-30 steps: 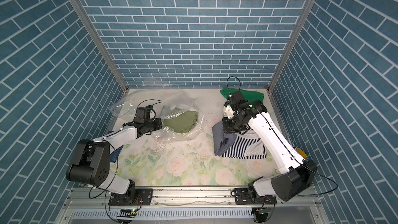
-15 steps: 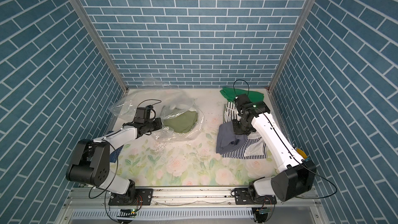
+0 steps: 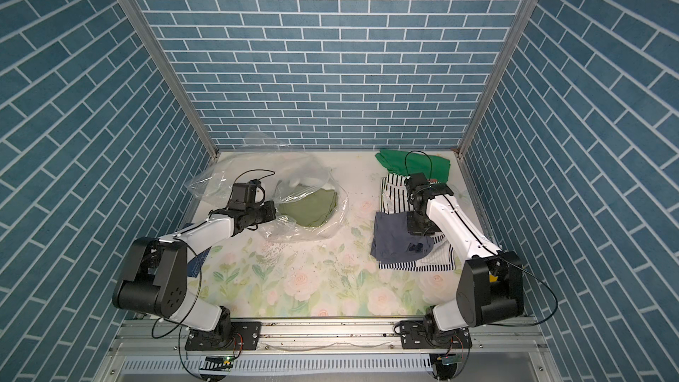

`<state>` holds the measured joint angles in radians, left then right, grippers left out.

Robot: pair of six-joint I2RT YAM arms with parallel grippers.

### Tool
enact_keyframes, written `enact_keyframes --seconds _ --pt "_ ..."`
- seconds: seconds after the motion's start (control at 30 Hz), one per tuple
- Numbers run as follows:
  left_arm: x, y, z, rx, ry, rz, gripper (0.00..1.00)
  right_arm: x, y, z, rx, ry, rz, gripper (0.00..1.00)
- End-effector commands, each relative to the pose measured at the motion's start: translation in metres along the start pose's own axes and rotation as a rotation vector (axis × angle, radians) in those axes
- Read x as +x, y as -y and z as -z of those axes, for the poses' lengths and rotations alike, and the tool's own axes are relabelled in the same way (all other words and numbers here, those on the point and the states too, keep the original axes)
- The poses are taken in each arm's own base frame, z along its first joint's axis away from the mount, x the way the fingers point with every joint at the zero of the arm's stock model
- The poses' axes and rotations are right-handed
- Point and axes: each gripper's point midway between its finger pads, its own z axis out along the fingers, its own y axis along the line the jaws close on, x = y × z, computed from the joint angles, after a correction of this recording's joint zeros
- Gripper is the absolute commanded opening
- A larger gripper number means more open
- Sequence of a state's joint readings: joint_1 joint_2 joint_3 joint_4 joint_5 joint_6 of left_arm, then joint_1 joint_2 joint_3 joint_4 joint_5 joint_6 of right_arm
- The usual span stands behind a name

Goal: Take the tank top out of the vacuum bag
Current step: Take out the tank top from the vacuum bag.

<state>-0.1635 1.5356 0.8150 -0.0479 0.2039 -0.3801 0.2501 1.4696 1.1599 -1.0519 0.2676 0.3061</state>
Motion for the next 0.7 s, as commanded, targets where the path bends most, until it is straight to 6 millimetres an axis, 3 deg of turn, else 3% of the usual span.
enact_keyframes --seconds 0.0,0.07,0.1,0.13,0.17,0.4,0.67 --pt "-0.012 -0.001 0.002 -0.011 0.024 -0.010 0.00 -0.012 0.021 -0.011 0.122 0.041 -0.033 0.10" --pt "-0.012 -0.001 0.001 -0.010 0.023 -0.009 0.00 -0.011 0.029 -0.012 0.169 0.041 -0.059 0.56" --pt "-0.012 -0.001 0.001 -0.008 0.023 -0.009 0.00 -0.013 0.033 -0.008 0.182 0.048 -0.076 0.73" --pt "-0.012 -0.001 0.001 -0.008 0.021 -0.010 0.00 -0.016 0.035 -0.002 0.185 0.066 -0.091 0.84" --pt "-0.012 -0.001 0.002 -0.007 0.022 -0.010 0.00 -0.019 0.036 0.005 0.176 0.086 -0.101 0.88" --pt "-0.011 -0.001 0.002 -0.006 0.018 -0.010 0.00 -0.044 0.011 0.053 -0.056 0.226 -0.167 0.93" --pt "-0.013 -0.001 0.004 -0.010 0.022 -0.011 0.00 -0.056 -0.069 0.069 -0.529 0.321 -0.276 0.84"
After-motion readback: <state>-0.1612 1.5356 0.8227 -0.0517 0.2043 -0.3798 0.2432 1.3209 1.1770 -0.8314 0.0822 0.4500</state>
